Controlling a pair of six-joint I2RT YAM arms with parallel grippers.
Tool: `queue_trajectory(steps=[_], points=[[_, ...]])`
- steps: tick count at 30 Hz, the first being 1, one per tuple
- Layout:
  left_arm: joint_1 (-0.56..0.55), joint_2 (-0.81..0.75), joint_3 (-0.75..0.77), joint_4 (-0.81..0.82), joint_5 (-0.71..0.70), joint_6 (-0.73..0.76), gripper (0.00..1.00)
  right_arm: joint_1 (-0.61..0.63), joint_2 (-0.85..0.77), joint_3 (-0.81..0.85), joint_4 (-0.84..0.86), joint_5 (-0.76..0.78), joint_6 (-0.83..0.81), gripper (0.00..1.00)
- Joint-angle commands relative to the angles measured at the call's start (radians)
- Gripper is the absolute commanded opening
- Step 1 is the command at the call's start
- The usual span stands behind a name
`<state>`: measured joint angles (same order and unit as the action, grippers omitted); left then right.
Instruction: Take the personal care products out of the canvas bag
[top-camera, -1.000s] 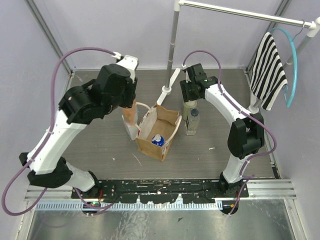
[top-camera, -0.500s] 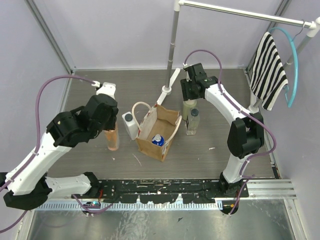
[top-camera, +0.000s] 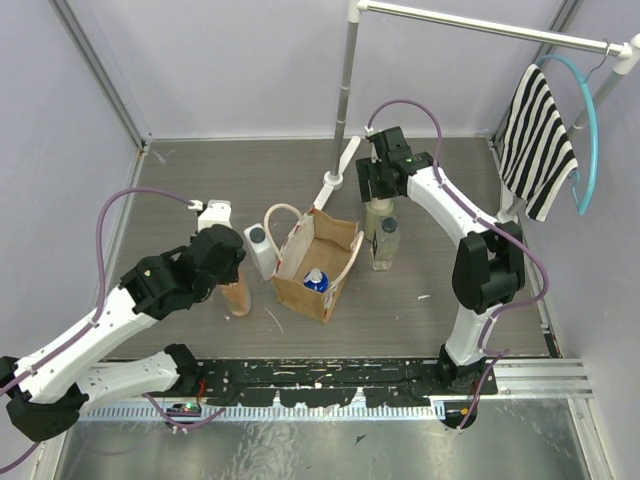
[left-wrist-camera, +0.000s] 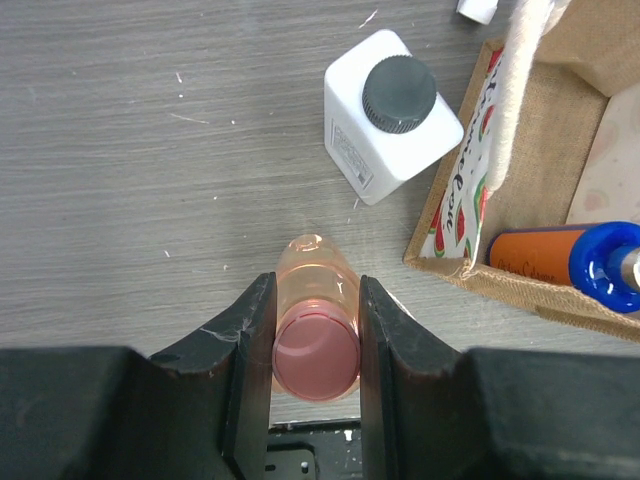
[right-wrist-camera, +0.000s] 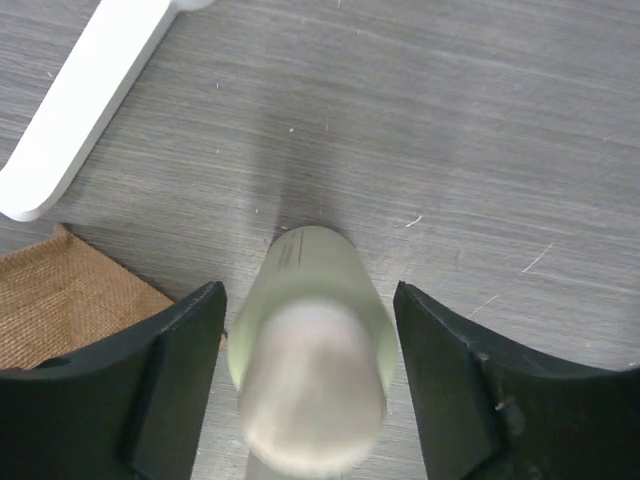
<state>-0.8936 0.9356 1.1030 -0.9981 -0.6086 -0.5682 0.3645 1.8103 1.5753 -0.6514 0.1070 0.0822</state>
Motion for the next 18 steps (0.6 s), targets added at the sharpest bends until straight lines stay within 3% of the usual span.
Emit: queue_trajectory(steps=[1, 6, 9, 13, 18], points=[[0.003, -0.046, -0.06, 0.169, -0.058, -0.053, 0.0, 0.001, 0.035, 0.011, -0.021, -0.018, 0.01, 0.79], [0.003, -0.076, -0.147, 0.224, -0.044, -0.104, 0.0, 0.006, -0.022, 0.022, -0.043, -0.03, 0.005, 0.86], [0.004, -0.104, -0.197, 0.26, -0.029, -0.123, 0.0, 0.048, -0.106, 0.018, -0.042, 0.057, 0.005, 0.86], [0.003, -0.113, -0.229, 0.273, -0.018, -0.125, 0.0, 0.174, -0.235, 0.029, -0.047, 0.205, -0.014, 0.86], [0.004, -0.078, -0.251, 0.274, 0.007, -0.136, 0.04, 0.323, -0.338, 0.046, -0.082, 0.156, -0.009, 0.85]])
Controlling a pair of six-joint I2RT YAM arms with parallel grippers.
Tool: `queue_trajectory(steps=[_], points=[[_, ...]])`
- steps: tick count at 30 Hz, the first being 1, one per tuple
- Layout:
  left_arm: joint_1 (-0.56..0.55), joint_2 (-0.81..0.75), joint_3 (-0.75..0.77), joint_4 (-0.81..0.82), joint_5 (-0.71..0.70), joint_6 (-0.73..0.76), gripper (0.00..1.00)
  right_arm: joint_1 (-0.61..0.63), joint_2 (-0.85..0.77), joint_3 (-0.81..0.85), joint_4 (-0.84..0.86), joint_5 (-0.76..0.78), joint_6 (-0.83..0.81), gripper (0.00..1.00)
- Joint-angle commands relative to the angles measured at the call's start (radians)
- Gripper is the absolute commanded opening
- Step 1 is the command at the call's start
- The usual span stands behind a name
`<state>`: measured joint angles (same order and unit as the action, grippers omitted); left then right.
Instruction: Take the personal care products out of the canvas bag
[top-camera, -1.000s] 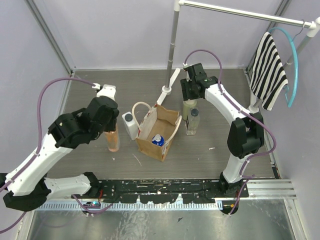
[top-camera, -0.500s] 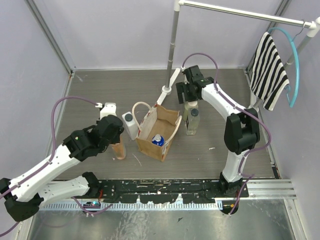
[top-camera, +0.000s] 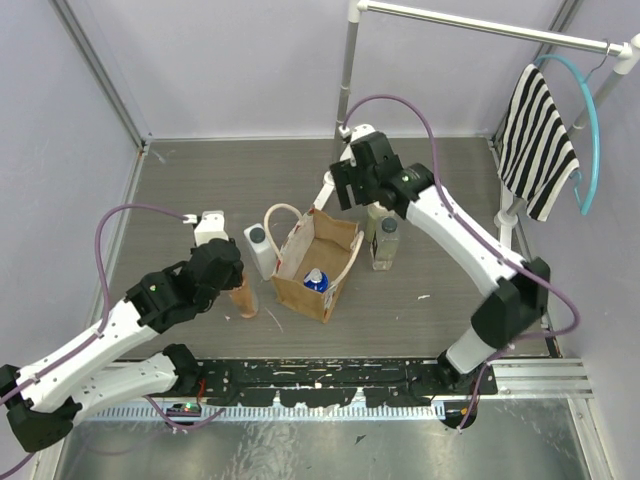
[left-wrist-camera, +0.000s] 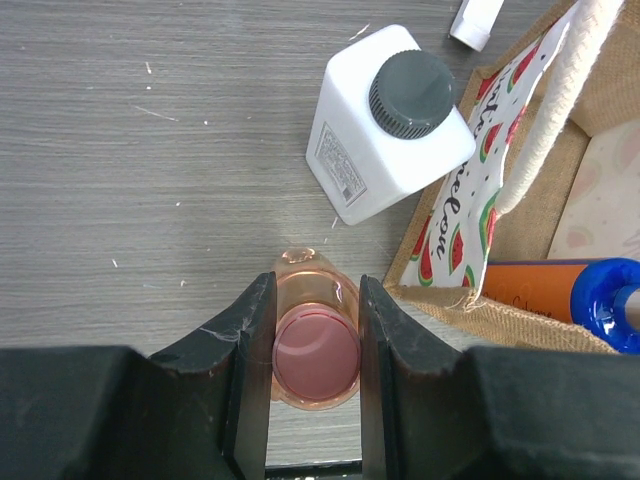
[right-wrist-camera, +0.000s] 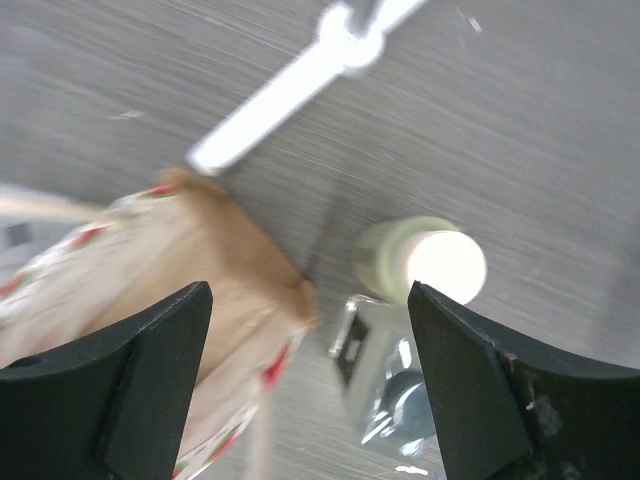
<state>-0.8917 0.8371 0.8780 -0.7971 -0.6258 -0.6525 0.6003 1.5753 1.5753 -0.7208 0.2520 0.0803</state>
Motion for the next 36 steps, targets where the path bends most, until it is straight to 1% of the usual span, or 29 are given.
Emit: queue_trajectory(steps=[1, 2, 5, 7, 8, 11, 15, 21, 28, 32, 36], points=[[0.002, 0.037, -0.029, 0.075, 0.032, -0.055, 0.07, 0.106, -0.109, 0.051, -0.03, -0.019, -0.002, 0.85], [0.002, 0.05, -0.027, 0.076, 0.043, -0.058, 0.1, 0.124, -0.111, 0.055, -0.046, -0.024, 0.005, 0.85], [0.002, 0.085, -0.02, 0.076, 0.065, -0.062, 0.31, 0.152, -0.127, 0.054, -0.084, -0.125, 0.03, 0.84], [0.001, 0.098, -0.015, 0.08, 0.074, -0.064, 0.41, 0.163, -0.142, 0.029, -0.078, -0.216, 0.05, 0.84], [0.001, 0.1, -0.012, 0.081, 0.077, -0.064, 0.43, 0.165, -0.141, 0.017, -0.082, -0.262, 0.066, 0.84], [0.001, 0.106, 0.007, 0.079, 0.083, -0.055, 0.45, 0.19, -0.12, -0.019, -0.112, -0.327, 0.088, 0.83], [0.001, 0.095, 0.034, 0.064, 0.066, -0.039, 0.5, 0.249, -0.108, -0.086, -0.099, -0.332, 0.108, 0.83], [0.002, 0.058, 0.042, 0.044, 0.039, -0.033, 0.55, 0.294, -0.077, -0.149, -0.05, -0.345, 0.147, 0.82], [0.001, 0.033, 0.033, 0.031, 0.036, -0.038, 0.56, 0.32, -0.025, -0.208, -0.008, -0.284, 0.224, 0.82], [0.002, 0.021, 0.023, 0.036, 0.041, -0.035, 0.57, 0.322, 0.001, -0.23, 0.031, -0.281, 0.264, 0.82], [0.001, 0.014, 0.025, 0.02, 0.037, -0.033, 0.57, 0.343, 0.032, -0.209, -0.01, -0.209, 0.28, 0.81]])
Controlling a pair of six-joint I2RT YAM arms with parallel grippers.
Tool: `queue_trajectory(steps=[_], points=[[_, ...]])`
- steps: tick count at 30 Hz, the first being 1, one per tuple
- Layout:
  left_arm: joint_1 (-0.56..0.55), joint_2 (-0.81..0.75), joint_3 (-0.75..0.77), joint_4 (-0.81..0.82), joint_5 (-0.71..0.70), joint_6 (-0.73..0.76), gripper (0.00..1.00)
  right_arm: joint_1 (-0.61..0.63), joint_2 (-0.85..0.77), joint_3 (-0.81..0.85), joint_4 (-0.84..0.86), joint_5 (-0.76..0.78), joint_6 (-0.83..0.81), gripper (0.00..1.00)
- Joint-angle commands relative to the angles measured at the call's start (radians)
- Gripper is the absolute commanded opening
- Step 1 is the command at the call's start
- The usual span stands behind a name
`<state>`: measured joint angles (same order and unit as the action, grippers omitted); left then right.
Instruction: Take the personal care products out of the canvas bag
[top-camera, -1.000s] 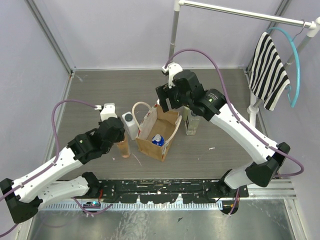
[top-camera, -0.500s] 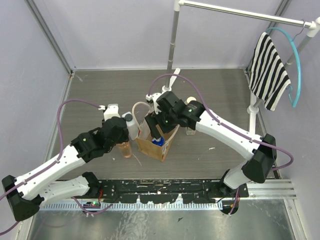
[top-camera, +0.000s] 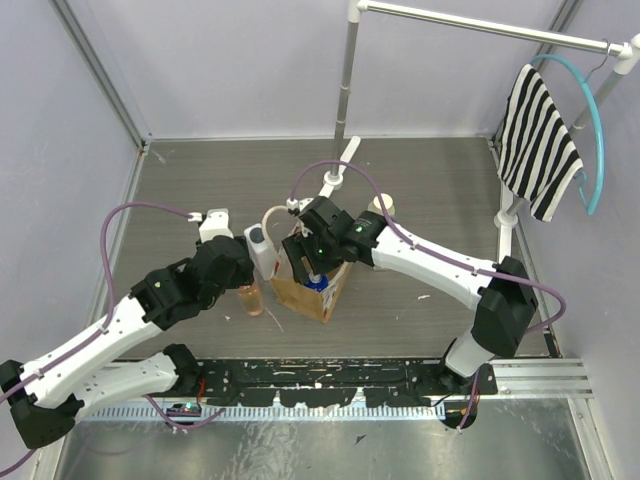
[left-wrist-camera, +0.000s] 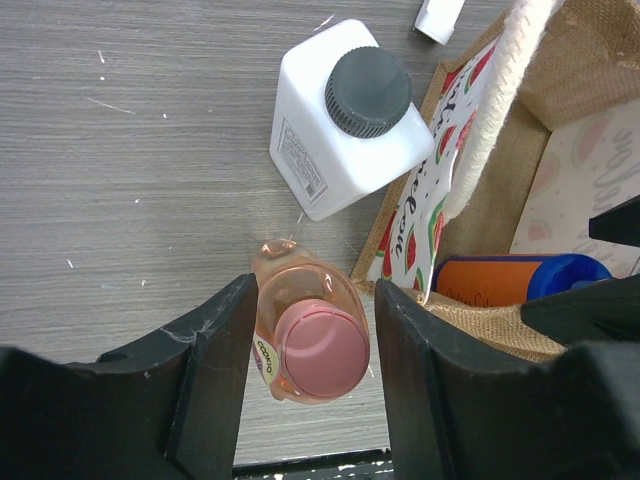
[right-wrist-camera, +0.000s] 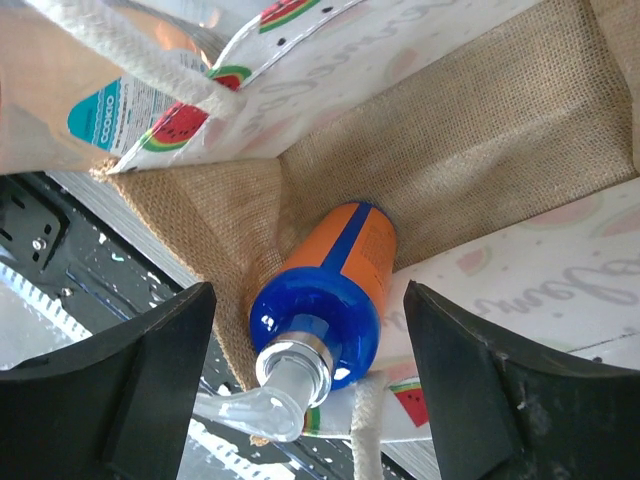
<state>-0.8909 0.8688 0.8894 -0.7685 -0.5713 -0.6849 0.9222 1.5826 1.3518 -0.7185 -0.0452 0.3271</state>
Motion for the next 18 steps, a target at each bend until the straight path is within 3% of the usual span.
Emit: queue_trajectory(steps=[1, 8, 13, 18], points=[[0.0, -0.023, 0.014, -0.013, -0.019, 0.0, 0.58, 0.026, 0.032, 0.022, -0.029, 0.108, 0.036, 0.82], [0.0, -0.061, 0.037, -0.02, -0.014, 0.017, 0.59, 0.041, 0.073, 0.029, -0.084, 0.178, 0.06, 0.82], [0.001, -0.071, 0.051, -0.023, -0.006, 0.028, 0.59, 0.041, 0.014, 0.019, 0.02, 0.098, 0.094, 0.82], [0.001, -0.075, 0.048, -0.026, 0.013, 0.024, 0.59, 0.041, 0.005, 0.091, 0.013, 0.109, 0.105, 0.82]])
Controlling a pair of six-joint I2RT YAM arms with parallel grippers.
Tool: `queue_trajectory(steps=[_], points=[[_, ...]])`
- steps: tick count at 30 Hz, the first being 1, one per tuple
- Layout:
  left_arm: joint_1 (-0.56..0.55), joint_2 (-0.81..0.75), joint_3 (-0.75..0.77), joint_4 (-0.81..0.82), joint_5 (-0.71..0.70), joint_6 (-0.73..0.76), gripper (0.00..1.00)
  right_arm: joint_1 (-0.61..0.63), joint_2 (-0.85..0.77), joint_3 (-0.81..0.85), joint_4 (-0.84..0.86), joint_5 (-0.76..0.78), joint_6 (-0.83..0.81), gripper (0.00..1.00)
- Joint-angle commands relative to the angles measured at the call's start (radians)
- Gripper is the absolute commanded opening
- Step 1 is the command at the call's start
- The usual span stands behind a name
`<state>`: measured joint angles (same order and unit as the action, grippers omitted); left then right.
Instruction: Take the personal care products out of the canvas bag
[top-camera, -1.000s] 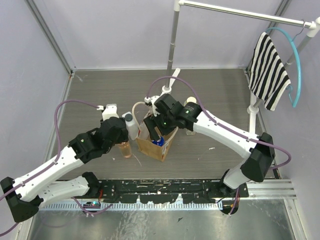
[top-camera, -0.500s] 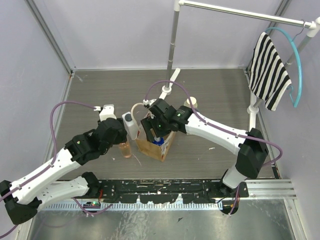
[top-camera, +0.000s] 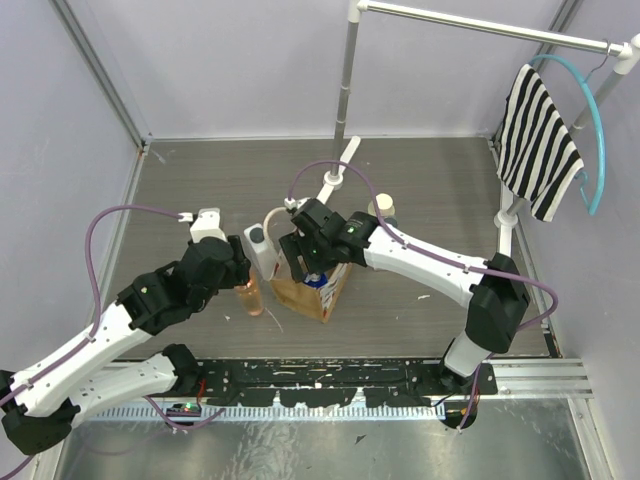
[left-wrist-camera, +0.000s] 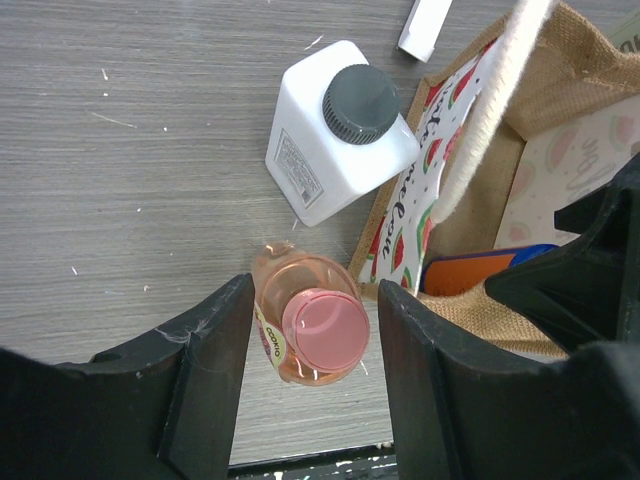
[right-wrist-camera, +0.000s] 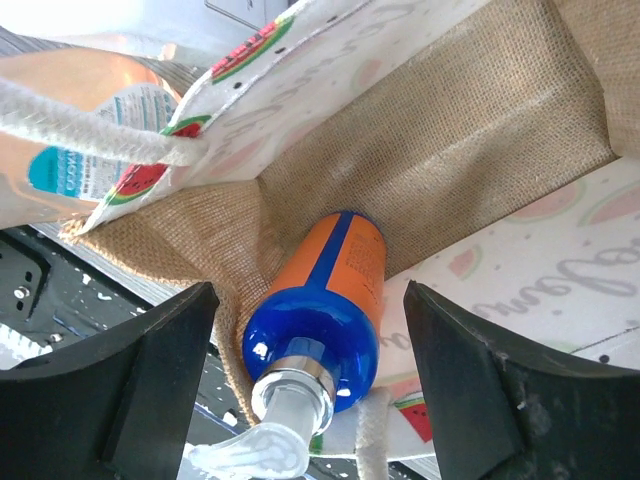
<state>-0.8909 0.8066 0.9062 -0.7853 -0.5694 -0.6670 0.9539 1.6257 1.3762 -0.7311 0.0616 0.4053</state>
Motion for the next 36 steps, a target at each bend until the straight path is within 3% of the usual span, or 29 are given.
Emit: queue_trajectory(steps=[1, 15, 30, 33, 36], points=[[0.001, -0.014, 0.03, -0.009, 0.014, 0.005, 0.59, 0.009, -0.036, 0.072, 0.023, 0.011, 0.029, 0.82], [0.001, -0.055, 0.002, -0.01, 0.011, 0.003, 0.61, 0.009, 0.02, 0.087, -0.006, 0.054, 0.055, 0.82], [0.001, -0.056, -0.023, -0.002, 0.011, -0.003, 0.64, 0.049, 0.062, 0.075, -0.181, 0.049, -0.002, 0.81], [0.001, -0.043, -0.021, -0.002, 0.013, -0.005, 0.64, 0.061, 0.088, 0.101, -0.224, 0.033, -0.026, 0.75], [0.0, -0.035, -0.015, -0.011, 0.014, -0.006, 0.64, 0.065, 0.107, 0.118, -0.238, 0.027, -0.039, 0.6]])
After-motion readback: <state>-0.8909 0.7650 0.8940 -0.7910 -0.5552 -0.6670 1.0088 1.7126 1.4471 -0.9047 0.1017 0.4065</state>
